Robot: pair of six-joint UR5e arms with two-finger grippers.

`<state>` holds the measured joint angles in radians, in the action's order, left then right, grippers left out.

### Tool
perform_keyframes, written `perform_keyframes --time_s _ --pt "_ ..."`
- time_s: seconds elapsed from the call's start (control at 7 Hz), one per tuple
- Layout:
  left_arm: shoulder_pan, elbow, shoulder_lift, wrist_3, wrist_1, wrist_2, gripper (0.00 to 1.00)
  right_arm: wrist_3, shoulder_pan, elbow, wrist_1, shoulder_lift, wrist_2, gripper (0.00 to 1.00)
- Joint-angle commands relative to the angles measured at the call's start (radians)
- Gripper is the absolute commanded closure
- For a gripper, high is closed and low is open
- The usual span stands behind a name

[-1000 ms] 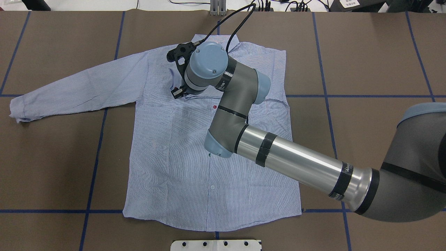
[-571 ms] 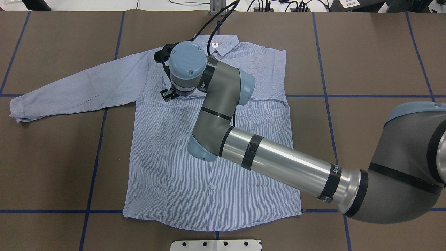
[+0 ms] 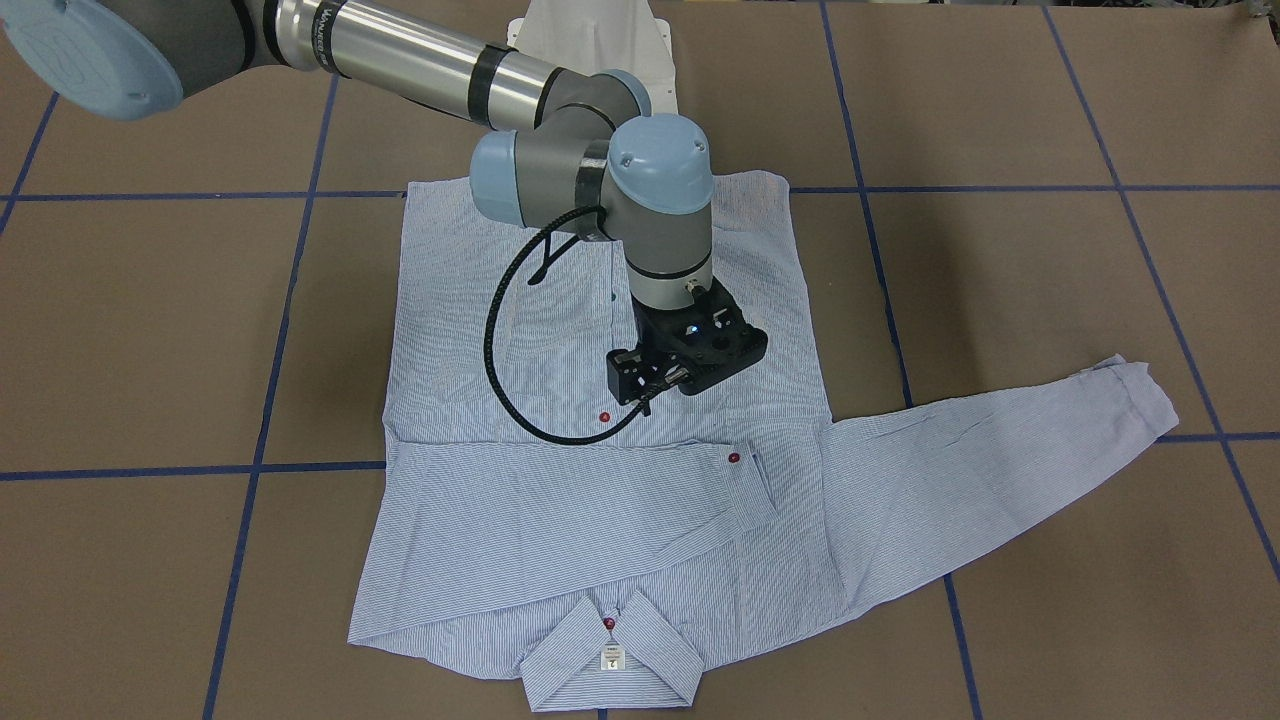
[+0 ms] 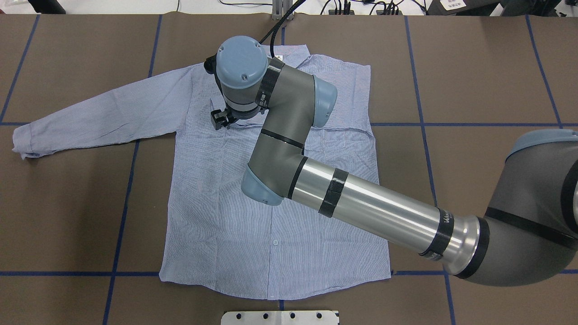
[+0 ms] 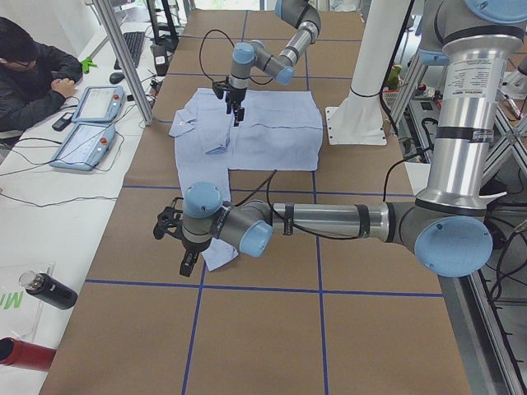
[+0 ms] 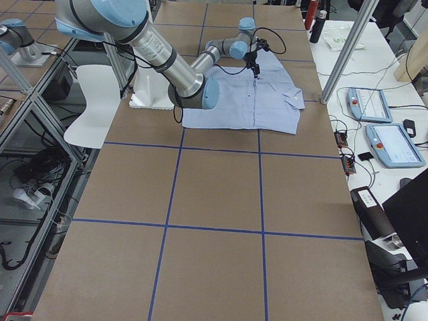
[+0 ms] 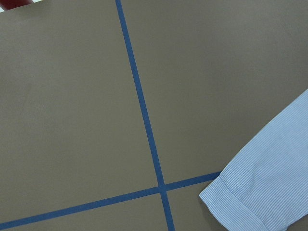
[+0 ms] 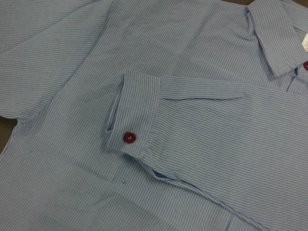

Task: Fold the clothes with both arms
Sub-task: 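Lay the sleeve across the chest with the right gripper and release, then press the chest fold with the right gripper while the left reaches the cuff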

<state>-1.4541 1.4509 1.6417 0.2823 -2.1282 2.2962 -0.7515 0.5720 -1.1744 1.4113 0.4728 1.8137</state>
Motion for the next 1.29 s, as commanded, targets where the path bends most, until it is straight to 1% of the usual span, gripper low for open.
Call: perform_keyframes --time_s 0.0,0.14,0.29,0.43,0.57,0.71,1.0,1.14 --pt "0.114 -0.043 -0.038 0.334 -0.227 -0.05 0.0 -0.009 0.031 -0.127 0.203 0.035 0.068 0.01" --pt "0.205 -0.043 -0.074 0.524 -0.342 -0.116 0.0 -0.014 0.042 -0.213 0.292 0.073 0.084 0.01" --pt "0.303 -0.043 -0.092 0.699 -0.427 -0.214 0.0 -0.015 0.051 -0.334 0.357 0.146 0.098 0.01" --pt "0.384 -0.043 -0.095 0.789 -0.438 -0.292 0.01 -0.014 0.071 -0.438 0.406 0.22 0.11 0.01" --pt "0.4 -0.044 -0.095 0.819 -0.44 -0.303 0.01 -0.014 0.104 -0.477 0.447 0.248 0.157 0.01" --pt "0.405 -0.058 -0.095 0.819 -0.44 -0.305 0.01 -0.014 0.126 -0.481 0.475 0.248 0.191 0.01" --pt "0.416 -0.095 -0.095 0.81 -0.441 -0.337 0.03 -0.014 0.138 -0.481 0.483 0.251 0.205 0.01" --pt "0.425 -0.102 -0.094 0.81 -0.441 -0.337 0.06 -0.014 0.138 -0.482 0.483 0.251 0.205 0.01"
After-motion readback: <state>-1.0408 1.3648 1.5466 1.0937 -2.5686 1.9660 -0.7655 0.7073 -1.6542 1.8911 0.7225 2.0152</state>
